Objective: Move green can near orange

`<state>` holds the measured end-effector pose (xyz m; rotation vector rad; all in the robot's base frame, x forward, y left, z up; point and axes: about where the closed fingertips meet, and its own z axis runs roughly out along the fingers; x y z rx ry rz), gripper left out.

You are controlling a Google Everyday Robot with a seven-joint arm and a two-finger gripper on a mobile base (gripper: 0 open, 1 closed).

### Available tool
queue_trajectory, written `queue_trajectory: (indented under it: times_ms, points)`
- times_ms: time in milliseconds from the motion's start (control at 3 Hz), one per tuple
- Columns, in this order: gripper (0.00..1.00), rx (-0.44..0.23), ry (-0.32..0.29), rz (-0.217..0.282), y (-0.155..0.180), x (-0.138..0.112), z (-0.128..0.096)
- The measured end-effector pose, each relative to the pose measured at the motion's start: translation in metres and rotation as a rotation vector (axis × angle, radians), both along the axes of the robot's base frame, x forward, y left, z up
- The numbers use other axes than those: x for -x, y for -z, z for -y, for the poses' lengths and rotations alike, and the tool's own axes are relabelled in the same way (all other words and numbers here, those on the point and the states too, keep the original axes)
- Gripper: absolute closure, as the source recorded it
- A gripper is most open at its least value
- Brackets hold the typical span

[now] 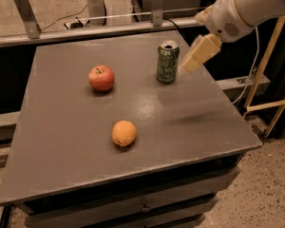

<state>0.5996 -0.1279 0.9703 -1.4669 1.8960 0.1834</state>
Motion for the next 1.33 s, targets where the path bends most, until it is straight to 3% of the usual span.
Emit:
queue_trajectory:
  times_ms: [333, 667, 1333]
  points:
    - [0.00, -0.130, -0.017, 0.014, 0.003, -0.039, -0.033]
    - [0.00, -0.190, 0.000, -0.003, 0.013, -0.059, -0.046]
    - [0.00, -0.243, 0.045, -0.072, 0.044, -0.079, -0.052]
